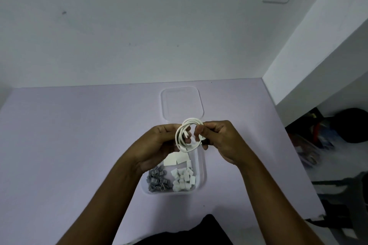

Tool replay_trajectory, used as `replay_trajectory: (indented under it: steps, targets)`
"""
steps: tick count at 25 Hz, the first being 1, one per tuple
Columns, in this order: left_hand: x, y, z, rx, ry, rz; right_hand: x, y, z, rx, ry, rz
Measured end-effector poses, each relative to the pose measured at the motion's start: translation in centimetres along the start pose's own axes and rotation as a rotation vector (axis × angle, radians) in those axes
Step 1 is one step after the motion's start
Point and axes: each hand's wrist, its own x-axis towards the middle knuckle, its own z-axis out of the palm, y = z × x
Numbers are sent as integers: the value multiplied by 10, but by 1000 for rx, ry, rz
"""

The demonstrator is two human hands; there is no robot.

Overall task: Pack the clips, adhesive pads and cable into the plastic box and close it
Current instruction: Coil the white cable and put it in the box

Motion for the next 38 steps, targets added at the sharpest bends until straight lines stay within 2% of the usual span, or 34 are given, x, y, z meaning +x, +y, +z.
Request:
replay_trajectory:
  steps: [4,5,8,11,14,16,22,26,28,30,33,35,38]
  targets:
    - [10,-17,-12,-236,27,-132,13,32,9,-159,106,58]
    - [15,-25,-19,-176,63,-141,18,45,12,-199,102,87]
    - [30,-68,-44,241,254,-126,30,88,20,-318,50,184]
    - [45,-117,-67,383,447,-136,43,136,33,-493,36,271]
    - [62,-151,-84,687,610,-128,58,173,48,-645,39,323]
    - [71,-169,-94,881,621,-153,68,192,54,-709,21,353]
    - [87,-187,-107,1170,504,-273,85,220,61,-888,-123,469]
    - [98,-166,-102,1321,490,-224,89,205,58,-933,-91,463]
    - [108,-143,-104,1269,551,-104,94,189,51,-894,7,335]
    - [130,-118,-112,1134,652,-31,110,170,38,-778,181,183]
    - [176,-95,-135,957,788,11,155,157,8,-616,435,108]
    - [215,-98,-161,872,808,-43,195,167,-17,-607,526,146]
    - [262,-104,-190,852,769,-220,249,187,-52,-729,495,371]
